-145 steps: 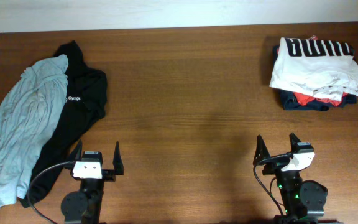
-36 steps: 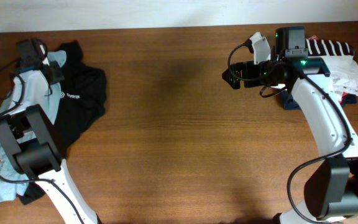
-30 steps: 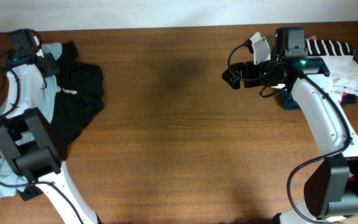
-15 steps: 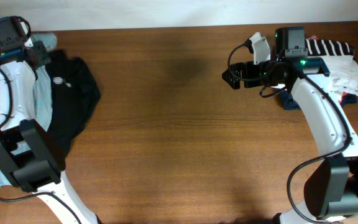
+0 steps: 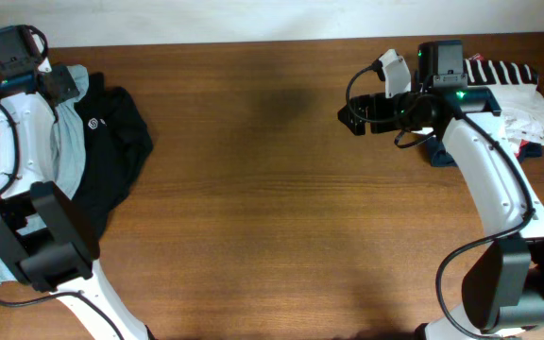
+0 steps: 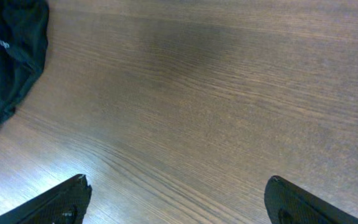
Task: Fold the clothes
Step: 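Lift the light blue t-shirt with the left gripper off the black shirt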
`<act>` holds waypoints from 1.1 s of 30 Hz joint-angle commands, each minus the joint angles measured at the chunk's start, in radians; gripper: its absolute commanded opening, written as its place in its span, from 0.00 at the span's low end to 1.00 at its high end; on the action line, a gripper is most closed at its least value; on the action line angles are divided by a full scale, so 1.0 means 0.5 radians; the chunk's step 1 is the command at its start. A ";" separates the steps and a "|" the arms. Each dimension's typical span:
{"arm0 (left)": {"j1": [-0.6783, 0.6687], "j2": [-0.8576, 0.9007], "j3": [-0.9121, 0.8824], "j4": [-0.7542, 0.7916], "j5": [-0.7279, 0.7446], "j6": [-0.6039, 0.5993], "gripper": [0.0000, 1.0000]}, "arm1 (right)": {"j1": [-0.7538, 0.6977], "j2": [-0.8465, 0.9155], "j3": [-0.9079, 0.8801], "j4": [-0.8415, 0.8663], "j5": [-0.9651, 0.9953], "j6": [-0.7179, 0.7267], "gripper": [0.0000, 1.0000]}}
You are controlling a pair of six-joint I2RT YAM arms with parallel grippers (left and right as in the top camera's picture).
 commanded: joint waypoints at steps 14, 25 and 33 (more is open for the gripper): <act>-0.478 -1.250 0.132 -0.048 0.169 -0.013 0.01 | 0.008 -0.365 0.040 -0.163 -0.021 -0.014 0.91; -0.888 -1.511 0.131 -0.075 0.423 -0.014 0.01 | -0.209 -0.872 0.040 -0.311 -0.023 0.098 0.91; -0.983 -1.391 0.131 -0.087 0.423 -0.014 0.01 | -0.249 -0.876 0.039 -0.498 -0.388 -0.173 0.91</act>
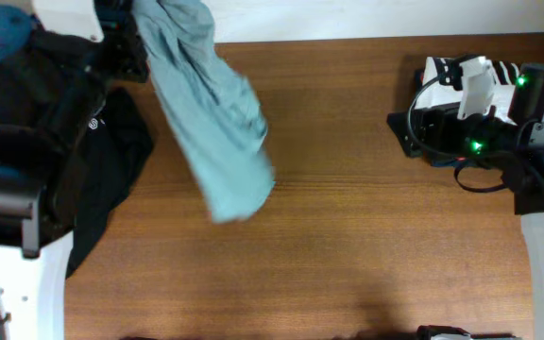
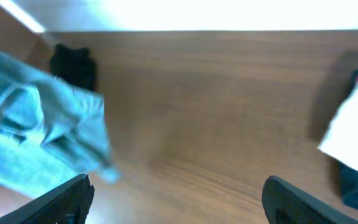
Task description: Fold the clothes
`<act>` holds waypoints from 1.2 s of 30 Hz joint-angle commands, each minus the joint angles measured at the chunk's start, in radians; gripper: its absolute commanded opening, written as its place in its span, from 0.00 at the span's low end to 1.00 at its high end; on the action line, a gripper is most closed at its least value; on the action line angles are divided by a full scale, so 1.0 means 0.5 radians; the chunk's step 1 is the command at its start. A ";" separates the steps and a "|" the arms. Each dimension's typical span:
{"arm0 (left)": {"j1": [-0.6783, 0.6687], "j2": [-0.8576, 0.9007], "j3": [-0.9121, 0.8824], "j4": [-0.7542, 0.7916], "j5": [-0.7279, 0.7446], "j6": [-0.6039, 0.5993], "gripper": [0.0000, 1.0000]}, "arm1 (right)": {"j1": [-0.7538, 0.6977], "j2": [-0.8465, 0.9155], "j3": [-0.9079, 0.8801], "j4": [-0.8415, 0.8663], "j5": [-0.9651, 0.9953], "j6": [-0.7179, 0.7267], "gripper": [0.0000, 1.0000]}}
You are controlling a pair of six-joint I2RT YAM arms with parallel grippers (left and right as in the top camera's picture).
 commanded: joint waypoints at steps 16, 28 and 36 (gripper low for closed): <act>-0.017 0.149 0.002 0.083 0.359 -0.013 0.01 | 0.376 0.661 0.028 0.357 -0.715 -0.148 0.85; -0.017 0.147 0.002 0.053 0.358 -0.012 0.01 | 0.421 0.906 0.028 0.957 -0.710 0.471 0.85; -0.017 0.147 0.002 0.053 0.359 -0.012 0.01 | 0.626 0.963 0.000 0.922 -0.708 0.451 0.86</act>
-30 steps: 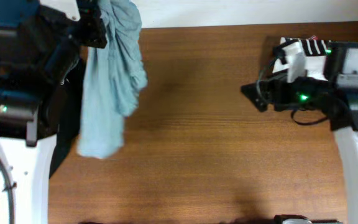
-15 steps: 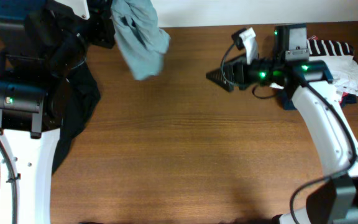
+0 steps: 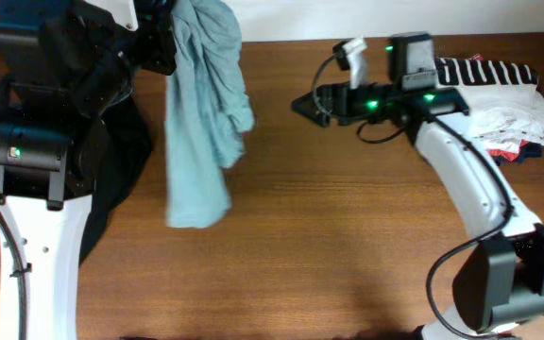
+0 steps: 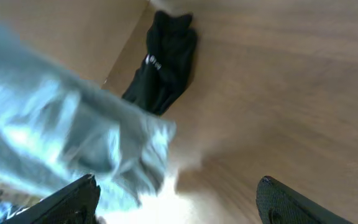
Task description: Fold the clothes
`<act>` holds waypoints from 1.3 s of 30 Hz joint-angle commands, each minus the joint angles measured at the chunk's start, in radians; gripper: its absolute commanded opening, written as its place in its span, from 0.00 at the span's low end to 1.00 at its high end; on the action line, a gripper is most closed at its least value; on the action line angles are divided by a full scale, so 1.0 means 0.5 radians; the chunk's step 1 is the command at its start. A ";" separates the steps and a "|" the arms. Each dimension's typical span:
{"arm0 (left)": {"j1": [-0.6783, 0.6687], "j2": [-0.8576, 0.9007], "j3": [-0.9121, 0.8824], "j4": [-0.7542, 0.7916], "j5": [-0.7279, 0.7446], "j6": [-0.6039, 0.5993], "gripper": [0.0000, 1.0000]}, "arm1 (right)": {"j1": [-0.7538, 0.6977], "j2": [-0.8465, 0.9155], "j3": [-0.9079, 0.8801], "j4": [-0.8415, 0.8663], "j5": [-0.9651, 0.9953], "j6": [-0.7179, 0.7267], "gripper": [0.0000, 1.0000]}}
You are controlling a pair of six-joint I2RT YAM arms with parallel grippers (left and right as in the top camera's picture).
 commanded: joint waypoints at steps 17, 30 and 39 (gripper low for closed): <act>-0.006 -0.024 0.010 0.009 0.106 -0.020 0.01 | 0.307 0.005 -0.106 0.297 0.405 0.108 0.85; -0.006 -0.051 0.010 -0.027 0.105 -0.019 0.01 | 0.333 0.242 -0.116 0.503 0.285 0.190 0.41; -0.005 -0.050 0.009 -0.119 -0.050 -0.018 0.01 | 0.240 0.215 -0.115 0.500 0.283 0.175 0.04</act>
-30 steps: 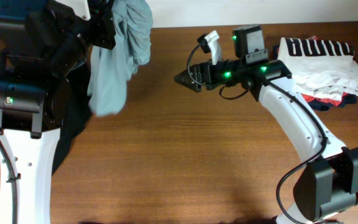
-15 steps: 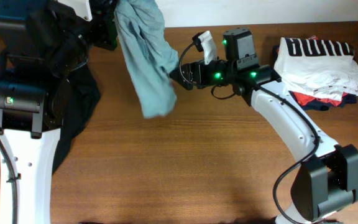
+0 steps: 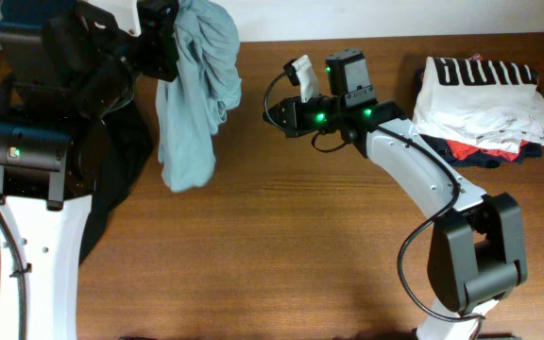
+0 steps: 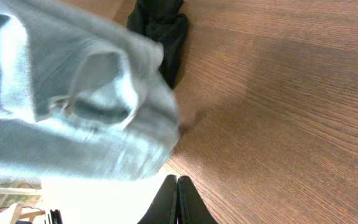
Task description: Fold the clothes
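Observation:
A light blue garment [image 3: 195, 104] hangs bunched in the air over the table's back left, held at its top by my raised left gripper [image 3: 161, 40], which is shut on it. In the right wrist view the garment [image 4: 73, 106] fills the upper left. My right gripper [image 3: 274, 114] points left at it from a short way to its right. Its fingers [image 4: 177, 200] are pressed together with nothing between them, just below the cloth's edge. A black garment [image 3: 132, 151] lies on the table at the left, partly hidden under my left arm, and shows as a black garment [image 4: 162, 28] in the wrist view.
A stack of folded clothes [image 3: 480, 99], white with black lettering on top, sits at the back right of the wooden table [image 3: 329, 246]. My big left arm body [image 3: 45, 123] stands over the left edge.
My right gripper was open and is now shut on nothing, a little further left and closer to the hanging cloth. The blue garment hangs slightly higher and more bunched.
At first my left gripper was down at the far-left pile where the blue garment lay by the black one, with my right gripper open at the right. Then the left held the blue garment aloft. The right came open toward it, and now is shut beside it.

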`<act>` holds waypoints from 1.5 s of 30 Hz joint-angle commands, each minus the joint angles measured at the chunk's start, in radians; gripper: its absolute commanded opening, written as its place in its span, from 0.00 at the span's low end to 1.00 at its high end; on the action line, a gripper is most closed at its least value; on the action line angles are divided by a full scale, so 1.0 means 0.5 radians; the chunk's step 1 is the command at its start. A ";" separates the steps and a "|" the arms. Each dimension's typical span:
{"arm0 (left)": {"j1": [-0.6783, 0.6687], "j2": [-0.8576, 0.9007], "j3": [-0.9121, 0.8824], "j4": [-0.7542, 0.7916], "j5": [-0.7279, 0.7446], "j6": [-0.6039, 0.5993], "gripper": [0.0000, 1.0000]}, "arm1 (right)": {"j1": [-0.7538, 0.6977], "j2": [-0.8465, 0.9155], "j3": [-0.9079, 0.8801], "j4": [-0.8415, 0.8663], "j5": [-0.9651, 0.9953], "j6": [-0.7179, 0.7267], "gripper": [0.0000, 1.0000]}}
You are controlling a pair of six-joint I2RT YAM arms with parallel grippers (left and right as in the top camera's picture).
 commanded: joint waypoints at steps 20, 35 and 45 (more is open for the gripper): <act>-0.006 -0.048 0.009 -0.023 0.211 -0.034 0.01 | -0.012 -0.046 -0.007 0.118 -0.102 0.076 0.71; -0.037 -0.058 0.010 0.131 0.423 -0.198 0.01 | 0.333 0.202 -0.007 0.455 0.005 0.310 0.63; -0.036 -0.056 0.009 0.000 0.175 -0.195 0.01 | 0.096 0.163 -0.007 0.370 -0.027 0.291 0.04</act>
